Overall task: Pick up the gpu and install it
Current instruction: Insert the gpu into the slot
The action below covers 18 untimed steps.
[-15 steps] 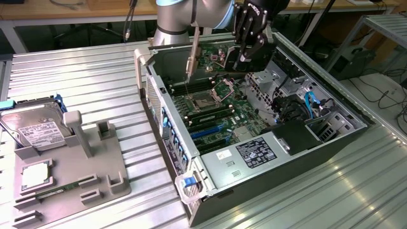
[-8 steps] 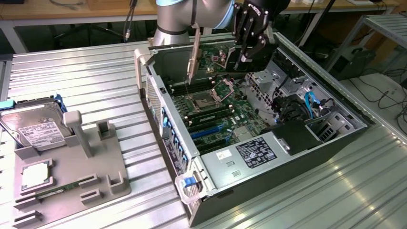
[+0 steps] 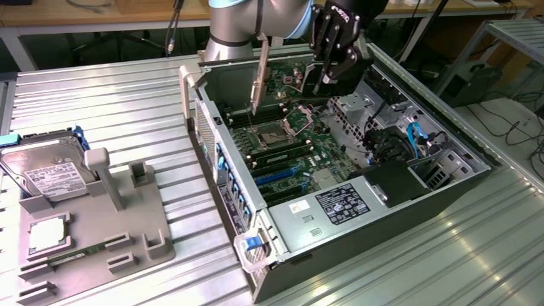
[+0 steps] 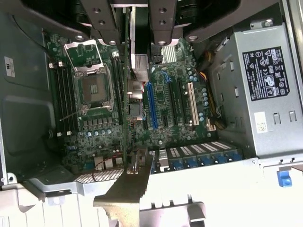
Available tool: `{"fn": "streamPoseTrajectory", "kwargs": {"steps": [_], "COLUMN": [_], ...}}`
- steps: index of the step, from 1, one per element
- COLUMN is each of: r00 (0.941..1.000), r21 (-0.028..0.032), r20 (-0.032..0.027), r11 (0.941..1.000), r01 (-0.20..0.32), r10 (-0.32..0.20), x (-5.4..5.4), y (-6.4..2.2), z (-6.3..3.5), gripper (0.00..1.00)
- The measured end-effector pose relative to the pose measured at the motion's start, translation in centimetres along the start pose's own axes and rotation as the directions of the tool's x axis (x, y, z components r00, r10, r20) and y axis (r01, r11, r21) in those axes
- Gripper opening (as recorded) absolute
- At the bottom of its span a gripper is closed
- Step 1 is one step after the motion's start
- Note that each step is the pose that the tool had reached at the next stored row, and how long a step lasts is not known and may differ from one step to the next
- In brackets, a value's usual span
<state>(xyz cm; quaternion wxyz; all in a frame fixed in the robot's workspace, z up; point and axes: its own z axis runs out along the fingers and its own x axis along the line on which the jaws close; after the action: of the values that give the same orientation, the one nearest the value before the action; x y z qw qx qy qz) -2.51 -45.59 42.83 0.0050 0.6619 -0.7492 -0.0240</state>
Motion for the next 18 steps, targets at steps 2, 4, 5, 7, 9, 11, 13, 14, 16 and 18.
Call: {"fn": "streamPoseTrajectory", "kwargs": {"steps": [2,4,5,7,9,11,13,14,16,18], "r00": [0.9997,0.9991,0.9987,0.9978,0.9977,0.9978,0.9984,0.9984,0.9981,0.9979], "r21": [0.0027,0.0146,0.0216,0.0316,0.0337,0.0340,0.0342,0.0342,0.0340,0.0339], "r20": [-0.0009,-0.0006,-0.0004,-0.0003,0.0002,0.0003,0.0005,0.0006,0.0001,0.0031], "r11": [0.9997,0.9990,0.9985,0.9973,0.9971,0.9972,0.9978,0.9978,0.9975,0.9974], "r01": [0.023,0.042,0.051,0.066,0.068,0.066,0.057,0.057,0.062,0.064], "r10": [-0.023,-0.042,-0.051,-0.066,-0.068,-0.066,-0.057,-0.057,-0.062,-0.064], "x": [0.0,0.0,0.0,0.0,0.0,0.0,-0.1,-0.1,-0.1,-0.1], "y": [0.00,-0.01,-0.01,-0.01,-0.02,-0.03,-0.03,-0.04,-0.05,-0.06], "z": [0.05,0.08,0.10,0.19,0.40,0.77,1.09,1.29,1.53,1.78], "gripper": [0.28,0.28,0.28,0.28,0.28,0.28,0.28,0.28,0.28,0.28]}}
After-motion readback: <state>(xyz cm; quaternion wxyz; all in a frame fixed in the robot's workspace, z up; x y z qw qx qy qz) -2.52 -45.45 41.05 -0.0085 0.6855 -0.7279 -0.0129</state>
